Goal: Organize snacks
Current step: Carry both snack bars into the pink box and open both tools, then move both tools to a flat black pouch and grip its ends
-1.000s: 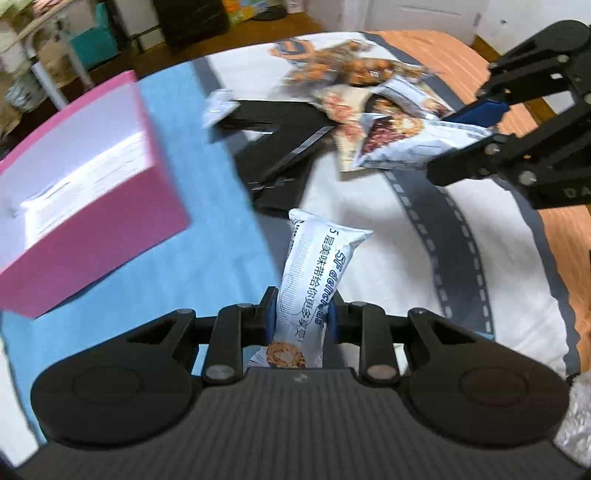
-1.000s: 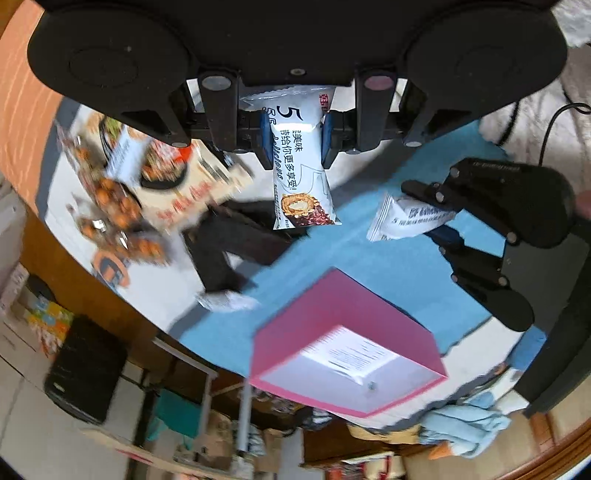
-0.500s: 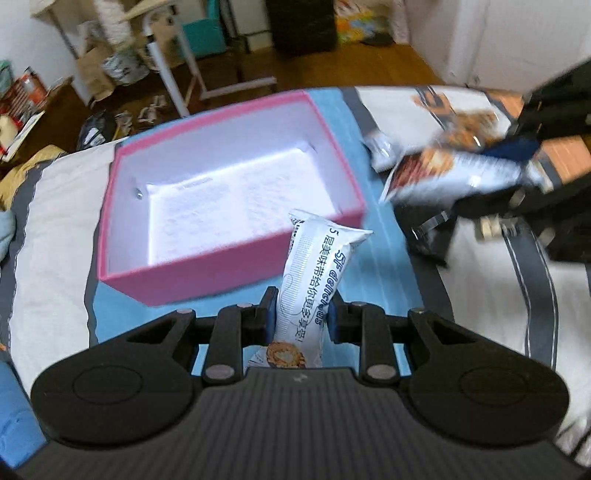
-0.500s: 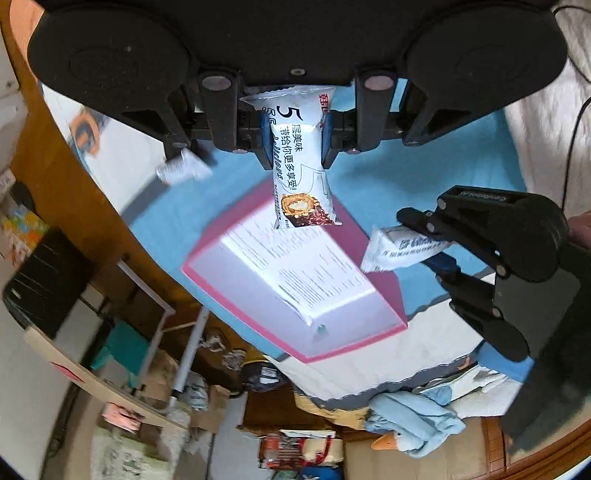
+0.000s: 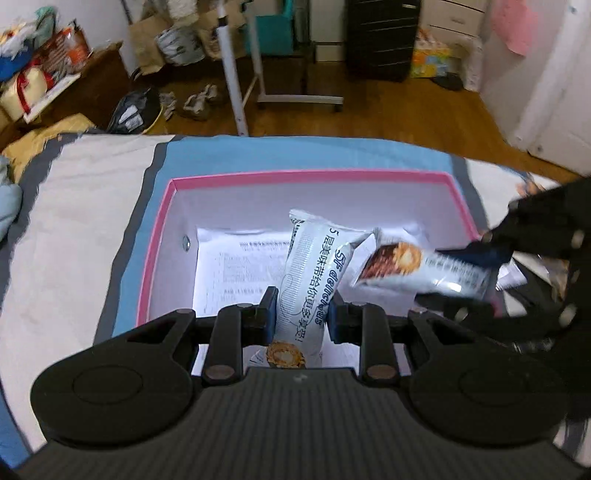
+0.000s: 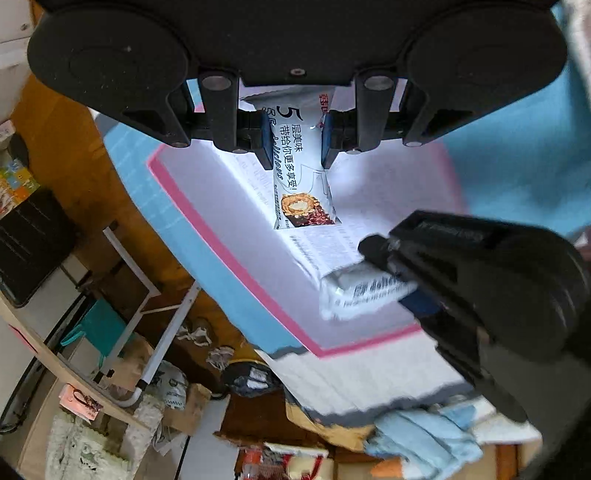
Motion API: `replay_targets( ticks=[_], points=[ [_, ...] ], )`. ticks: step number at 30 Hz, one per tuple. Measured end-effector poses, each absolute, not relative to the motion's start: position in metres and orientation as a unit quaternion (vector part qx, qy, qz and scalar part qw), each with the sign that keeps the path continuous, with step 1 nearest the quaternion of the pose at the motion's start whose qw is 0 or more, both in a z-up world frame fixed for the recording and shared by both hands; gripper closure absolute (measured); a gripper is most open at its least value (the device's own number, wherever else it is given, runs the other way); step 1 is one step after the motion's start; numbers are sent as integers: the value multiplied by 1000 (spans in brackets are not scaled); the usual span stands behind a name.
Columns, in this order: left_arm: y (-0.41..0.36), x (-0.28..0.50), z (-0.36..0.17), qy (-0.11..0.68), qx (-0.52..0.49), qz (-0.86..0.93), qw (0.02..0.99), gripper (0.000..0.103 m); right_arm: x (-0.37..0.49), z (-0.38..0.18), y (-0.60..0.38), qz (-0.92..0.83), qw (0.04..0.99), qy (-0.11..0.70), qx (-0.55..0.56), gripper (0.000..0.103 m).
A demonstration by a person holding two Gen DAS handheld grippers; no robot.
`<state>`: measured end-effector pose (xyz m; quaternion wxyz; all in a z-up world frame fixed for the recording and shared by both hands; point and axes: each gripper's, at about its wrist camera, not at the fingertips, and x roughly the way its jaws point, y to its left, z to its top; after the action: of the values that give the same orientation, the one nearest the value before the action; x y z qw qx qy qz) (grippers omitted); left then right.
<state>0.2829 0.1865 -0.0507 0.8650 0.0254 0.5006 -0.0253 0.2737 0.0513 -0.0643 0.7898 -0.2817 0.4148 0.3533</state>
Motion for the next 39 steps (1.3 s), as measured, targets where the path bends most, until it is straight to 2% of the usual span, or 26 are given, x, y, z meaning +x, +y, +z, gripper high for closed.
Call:
replay_targets(
  ticks=[7,15,16,18,19,21,23,33,39],
  points=[
    [197,331,-98,514,-10,-16,857,78,317,-112,74,331,772,442,-316,73],
    [195,348,-133,542,-31,-27,839,76,329,-131,88,341,752,449,-342,73],
    [195,350,-135,547,-31,-29,836,76,328,-132,87,342,751,445,-347,72],
    [199,353,-135,549,-35,-33,834,71,327,-133,87,341,751,438,-358,62],
    [201,353,-132,545,-36,-31,837,69,325,-131,85,341,752,432,-361,60],
    [206,351,-125,536,-32,-24,843,56,322,-123,79,345,760,421,-355,43],
    [208,348,-116,534,-27,-28,845,56,316,-109,70,347,772,409,-341,37],
    [175,282,-36,497,49,-69,863,49,261,-25,-4,366,812,391,-234,35],
    [147,224,1,476,56,-85,873,41,226,-2,-56,358,823,397,-191,27]
  ],
)
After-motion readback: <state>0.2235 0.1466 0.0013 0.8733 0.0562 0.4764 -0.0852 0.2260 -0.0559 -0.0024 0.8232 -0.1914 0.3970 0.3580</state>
